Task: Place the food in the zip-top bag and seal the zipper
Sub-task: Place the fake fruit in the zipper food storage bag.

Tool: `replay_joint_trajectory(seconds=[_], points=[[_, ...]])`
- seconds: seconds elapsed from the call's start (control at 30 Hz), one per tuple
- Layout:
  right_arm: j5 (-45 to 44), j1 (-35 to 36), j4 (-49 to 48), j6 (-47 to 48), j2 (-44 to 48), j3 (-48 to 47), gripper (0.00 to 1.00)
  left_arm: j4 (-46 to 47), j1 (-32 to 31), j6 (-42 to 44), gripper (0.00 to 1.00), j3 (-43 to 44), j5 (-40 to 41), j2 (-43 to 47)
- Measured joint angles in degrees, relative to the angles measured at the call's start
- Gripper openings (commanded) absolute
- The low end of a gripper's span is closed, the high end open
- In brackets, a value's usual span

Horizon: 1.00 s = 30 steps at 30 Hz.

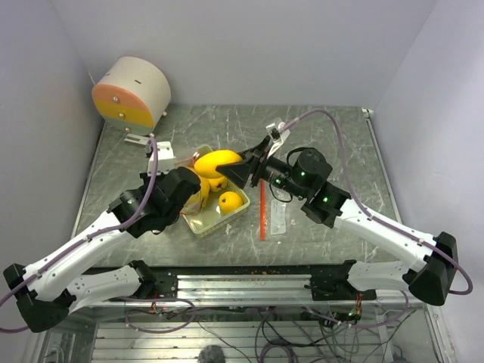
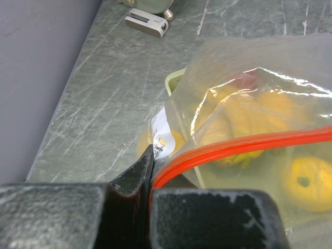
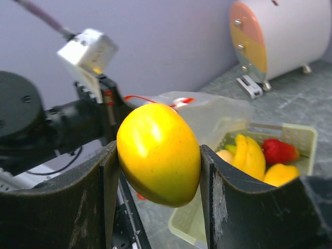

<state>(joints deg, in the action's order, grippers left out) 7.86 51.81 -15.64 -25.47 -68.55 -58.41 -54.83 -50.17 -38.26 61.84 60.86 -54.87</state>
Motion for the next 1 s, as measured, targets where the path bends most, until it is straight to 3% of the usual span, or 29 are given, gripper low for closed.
replay_joint_trajectory(seconds=[0.3,0.6,0.73,0.9,1.0], points=[[9.5,0.0,-5.6,-1.7,-1.8,1.9,0.13,3.3,0.0,1.0,0.07,-0.2,-1.2,-1.5],[6.6,0.5,-6.4,-3.4,-10.3,1.4,0.13,4.5,0.0,1.6,0.07,-0.2,-3.9,-0.4],[1.1,1.4,-4.1,-3.1,-13.7,0.4,0.32,4.5,0.0,1.6,0.07,-0.2,-5.7,1.3],[-3.9,3.5,-2.0,-1.4,-15.1,-2.2,0.82,5.3,0.0,1.6,0.07,-0.2,-7.0,2.4],[-4.7,4.3,-2.0,-0.1,-14.8,-3.2,0.96,5.6,0.0,1.5,0.07,-0.3,-7.1,2.2]])
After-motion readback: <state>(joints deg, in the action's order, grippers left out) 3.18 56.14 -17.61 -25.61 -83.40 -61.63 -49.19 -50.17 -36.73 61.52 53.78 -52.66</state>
